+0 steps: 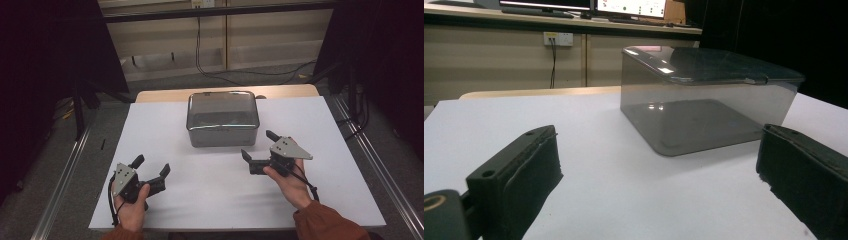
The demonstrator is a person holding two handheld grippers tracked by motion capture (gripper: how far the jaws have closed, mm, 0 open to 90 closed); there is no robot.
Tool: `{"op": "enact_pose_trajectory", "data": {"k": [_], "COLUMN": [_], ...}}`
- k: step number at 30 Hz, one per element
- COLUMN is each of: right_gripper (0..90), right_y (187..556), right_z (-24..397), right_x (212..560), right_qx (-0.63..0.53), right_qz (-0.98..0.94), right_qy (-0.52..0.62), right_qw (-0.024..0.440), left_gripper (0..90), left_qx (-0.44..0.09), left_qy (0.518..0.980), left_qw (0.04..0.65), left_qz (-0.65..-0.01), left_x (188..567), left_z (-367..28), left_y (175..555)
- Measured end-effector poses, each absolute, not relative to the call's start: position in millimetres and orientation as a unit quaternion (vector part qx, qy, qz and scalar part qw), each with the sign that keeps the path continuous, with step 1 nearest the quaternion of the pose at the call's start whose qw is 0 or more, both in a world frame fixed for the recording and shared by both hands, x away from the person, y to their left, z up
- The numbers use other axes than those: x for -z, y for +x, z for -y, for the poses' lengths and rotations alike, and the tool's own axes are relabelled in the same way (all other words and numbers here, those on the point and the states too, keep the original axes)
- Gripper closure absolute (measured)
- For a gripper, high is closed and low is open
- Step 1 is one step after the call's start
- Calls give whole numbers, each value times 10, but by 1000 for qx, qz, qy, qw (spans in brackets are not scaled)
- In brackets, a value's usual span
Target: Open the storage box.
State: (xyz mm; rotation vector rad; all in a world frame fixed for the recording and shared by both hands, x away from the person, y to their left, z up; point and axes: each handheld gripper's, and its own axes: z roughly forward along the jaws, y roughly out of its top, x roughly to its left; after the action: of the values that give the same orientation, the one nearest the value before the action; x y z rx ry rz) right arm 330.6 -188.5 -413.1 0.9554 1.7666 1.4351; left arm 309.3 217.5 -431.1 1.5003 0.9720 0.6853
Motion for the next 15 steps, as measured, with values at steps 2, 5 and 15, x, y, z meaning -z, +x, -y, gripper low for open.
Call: {"op": "enact_pose_trajectory", "data": {"k": [2, 5, 15], "right_gripper": [0, 0, 0], "right_y": [3332, 3369, 3503], "right_z": [1860, 1812, 1647], "right_x": [4109, 4088, 4058], "right_qx": [-554, -554, -550], "right_qz": [-674, -676, -687], "right_qy": [363, 364, 355], "right_qw": [327, 323, 315], "left_gripper": [37, 37, 37], "left_qx": [-293, -294, -295], "left_qy": [641, 642, 641], "left_qw": [576, 574, 573], "left_qz": [-415, -415, -418], "left_x": [4311, 4312, 4316], "left_z": [-2177, -2176, -2180], "left_y": [3093, 3093, 3097]}}
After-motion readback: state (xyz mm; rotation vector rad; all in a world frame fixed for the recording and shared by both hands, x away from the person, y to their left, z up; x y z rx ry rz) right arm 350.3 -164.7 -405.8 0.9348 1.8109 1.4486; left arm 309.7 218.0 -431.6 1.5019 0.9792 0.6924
